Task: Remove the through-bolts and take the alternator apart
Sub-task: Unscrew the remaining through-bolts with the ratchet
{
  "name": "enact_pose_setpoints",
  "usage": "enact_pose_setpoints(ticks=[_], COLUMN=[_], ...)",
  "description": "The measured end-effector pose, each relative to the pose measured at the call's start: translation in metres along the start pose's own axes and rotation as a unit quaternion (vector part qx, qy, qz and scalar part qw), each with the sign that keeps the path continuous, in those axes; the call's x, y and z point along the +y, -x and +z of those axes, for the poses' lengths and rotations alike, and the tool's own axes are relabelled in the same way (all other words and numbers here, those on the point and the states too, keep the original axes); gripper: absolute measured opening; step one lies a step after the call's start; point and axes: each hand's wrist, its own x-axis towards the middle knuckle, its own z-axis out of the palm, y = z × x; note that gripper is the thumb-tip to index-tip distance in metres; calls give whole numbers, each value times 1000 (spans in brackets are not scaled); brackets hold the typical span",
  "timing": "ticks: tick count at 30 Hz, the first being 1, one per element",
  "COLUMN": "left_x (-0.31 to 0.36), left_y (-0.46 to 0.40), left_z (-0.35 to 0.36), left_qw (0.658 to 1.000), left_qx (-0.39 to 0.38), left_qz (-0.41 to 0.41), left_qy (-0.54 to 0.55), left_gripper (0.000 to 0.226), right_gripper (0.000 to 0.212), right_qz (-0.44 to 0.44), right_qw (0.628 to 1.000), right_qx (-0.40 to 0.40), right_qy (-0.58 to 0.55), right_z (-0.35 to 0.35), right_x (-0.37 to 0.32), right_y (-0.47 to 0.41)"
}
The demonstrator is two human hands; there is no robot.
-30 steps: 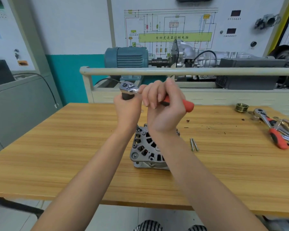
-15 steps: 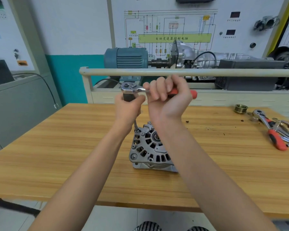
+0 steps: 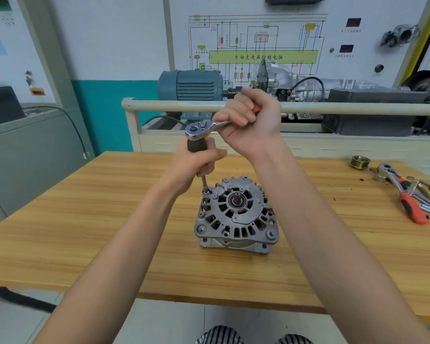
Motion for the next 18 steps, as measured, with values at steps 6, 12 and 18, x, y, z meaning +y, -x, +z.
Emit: enact_pose_setpoints(ticks=[6, 12, 18], left_x=[-7, -10, -7], left_y=[-1, -1, 2], left_z=[15, 26, 10], left_qw=[973, 941, 987], left_qx=[229, 334, 156], left_qz=[-1, 48, 12], left_qy=[-21, 8, -22], left_gripper=[29, 23, 37], right_gripper=[50, 30, 46], right_qz=[-183, -320, -60], right_qw=[983, 935, 998], right_qx=[5, -67, -18], right_qy=[31, 139, 11], right_z=[-4, -5, -2], right_x=[36, 67, 11], right_y=[26, 43, 12])
